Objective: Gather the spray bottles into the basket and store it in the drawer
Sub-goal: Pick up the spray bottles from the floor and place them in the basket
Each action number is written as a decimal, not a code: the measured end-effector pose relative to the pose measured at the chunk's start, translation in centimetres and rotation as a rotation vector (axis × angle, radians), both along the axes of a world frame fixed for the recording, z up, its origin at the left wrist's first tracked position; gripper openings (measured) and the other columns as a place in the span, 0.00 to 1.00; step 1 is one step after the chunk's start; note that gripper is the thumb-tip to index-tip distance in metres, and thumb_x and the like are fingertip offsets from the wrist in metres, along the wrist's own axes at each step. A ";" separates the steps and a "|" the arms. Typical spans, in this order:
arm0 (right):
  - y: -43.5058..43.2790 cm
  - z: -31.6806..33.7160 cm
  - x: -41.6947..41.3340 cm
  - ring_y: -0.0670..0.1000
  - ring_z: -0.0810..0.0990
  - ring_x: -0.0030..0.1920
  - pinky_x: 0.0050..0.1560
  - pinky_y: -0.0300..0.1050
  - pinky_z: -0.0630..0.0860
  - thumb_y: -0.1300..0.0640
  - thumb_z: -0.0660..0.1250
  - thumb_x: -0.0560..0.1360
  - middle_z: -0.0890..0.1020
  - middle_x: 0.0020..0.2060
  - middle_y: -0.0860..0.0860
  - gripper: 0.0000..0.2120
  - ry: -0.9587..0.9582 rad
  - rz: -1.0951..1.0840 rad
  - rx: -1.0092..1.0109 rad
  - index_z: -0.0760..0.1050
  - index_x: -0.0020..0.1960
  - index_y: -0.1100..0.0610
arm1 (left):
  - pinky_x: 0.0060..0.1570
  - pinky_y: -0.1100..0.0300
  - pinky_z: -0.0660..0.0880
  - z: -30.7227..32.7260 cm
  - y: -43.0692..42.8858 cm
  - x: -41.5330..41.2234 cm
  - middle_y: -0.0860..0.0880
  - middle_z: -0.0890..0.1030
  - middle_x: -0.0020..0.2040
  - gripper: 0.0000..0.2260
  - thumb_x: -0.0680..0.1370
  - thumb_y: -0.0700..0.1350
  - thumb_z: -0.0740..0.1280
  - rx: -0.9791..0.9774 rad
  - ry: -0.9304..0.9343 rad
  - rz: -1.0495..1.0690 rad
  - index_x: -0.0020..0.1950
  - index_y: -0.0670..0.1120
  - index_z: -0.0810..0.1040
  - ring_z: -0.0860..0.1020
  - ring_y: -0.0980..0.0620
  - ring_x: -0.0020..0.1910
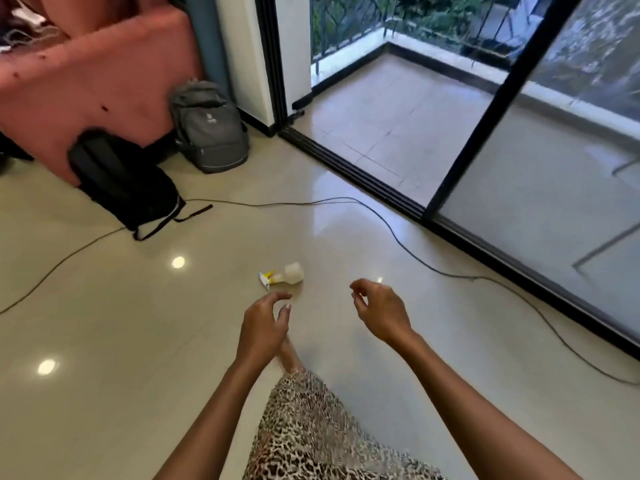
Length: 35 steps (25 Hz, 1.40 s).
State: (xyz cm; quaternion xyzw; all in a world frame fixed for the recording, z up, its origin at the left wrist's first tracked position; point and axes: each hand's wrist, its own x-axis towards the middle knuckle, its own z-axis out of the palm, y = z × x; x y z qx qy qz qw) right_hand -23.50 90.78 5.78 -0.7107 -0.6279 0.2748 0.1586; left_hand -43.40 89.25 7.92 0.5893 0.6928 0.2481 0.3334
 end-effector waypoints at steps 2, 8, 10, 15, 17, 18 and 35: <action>5.2 -1.5 -2.5 0.54 0.80 0.53 0.50 0.48 0.77 0.56 0.61 0.76 0.83 0.53 0.53 0.12 -0.028 0.026 -0.079 0.76 0.58 0.54 | 0.51 0.60 0.68 -1.5 5.2 -2.5 0.45 0.82 0.55 0.09 0.76 0.41 0.64 -0.067 0.014 0.001 0.54 0.45 0.79 0.76 0.47 0.57; 16.3 -8.5 -8.9 0.57 0.79 0.55 0.50 0.49 0.76 0.57 0.59 0.77 0.81 0.56 0.55 0.13 -0.147 0.174 -0.276 0.74 0.60 0.55 | 0.53 0.57 0.71 -9.1 17.1 -8.8 0.45 0.81 0.56 0.10 0.76 0.41 0.63 -0.293 0.099 -0.021 0.55 0.47 0.78 0.76 0.46 0.58; 19.1 -12.3 -10.5 0.59 0.78 0.55 0.50 0.51 0.77 0.57 0.58 0.77 0.81 0.55 0.57 0.13 -0.215 0.269 -0.351 0.73 0.60 0.56 | 0.55 0.56 0.71 -13.2 19.7 -10.1 0.45 0.80 0.58 0.11 0.76 0.41 0.62 -0.369 0.139 -0.060 0.57 0.46 0.77 0.76 0.45 0.59; 25.6 -25.5 -14.5 0.59 0.77 0.53 0.52 0.52 0.75 0.62 0.59 0.75 0.80 0.53 0.59 0.12 -0.385 0.558 -0.397 0.73 0.58 0.61 | 0.58 0.52 0.70 -26.5 26.2 -12.8 0.41 0.77 0.62 0.14 0.75 0.40 0.61 -0.498 0.262 0.009 0.61 0.43 0.73 0.73 0.42 0.62; 27.9 -32.8 -16.0 0.59 0.76 0.55 0.55 0.51 0.72 0.64 0.59 0.74 0.79 0.55 0.59 0.13 -0.426 0.650 -0.407 0.71 0.59 0.61 | 0.57 0.52 0.70 -33.2 28.0 -13.1 0.42 0.76 0.63 0.15 0.76 0.41 0.61 -0.520 0.276 0.022 0.62 0.43 0.71 0.72 0.41 0.62; 29.0 -36.8 -16.7 0.60 0.76 0.56 0.56 0.51 0.71 0.65 0.58 0.74 0.78 0.56 0.60 0.14 -0.441 0.686 -0.413 0.69 0.59 0.62 | 0.57 0.51 0.70 -36.8 28.6 -13.1 0.41 0.75 0.63 0.15 0.76 0.42 0.62 -0.522 0.275 0.019 0.63 0.43 0.71 0.71 0.41 0.63; 36.1 -63.2 -21.1 0.64 0.73 0.59 0.69 0.54 0.60 0.70 0.56 0.74 0.76 0.58 0.64 0.15 -0.667 0.901 -0.289 0.65 0.61 0.68 | 0.60 0.53 0.69 -60.6 29.7 -15.0 0.42 0.77 0.62 0.14 0.76 0.43 0.63 -0.538 0.124 0.145 0.61 0.44 0.73 0.73 0.43 0.62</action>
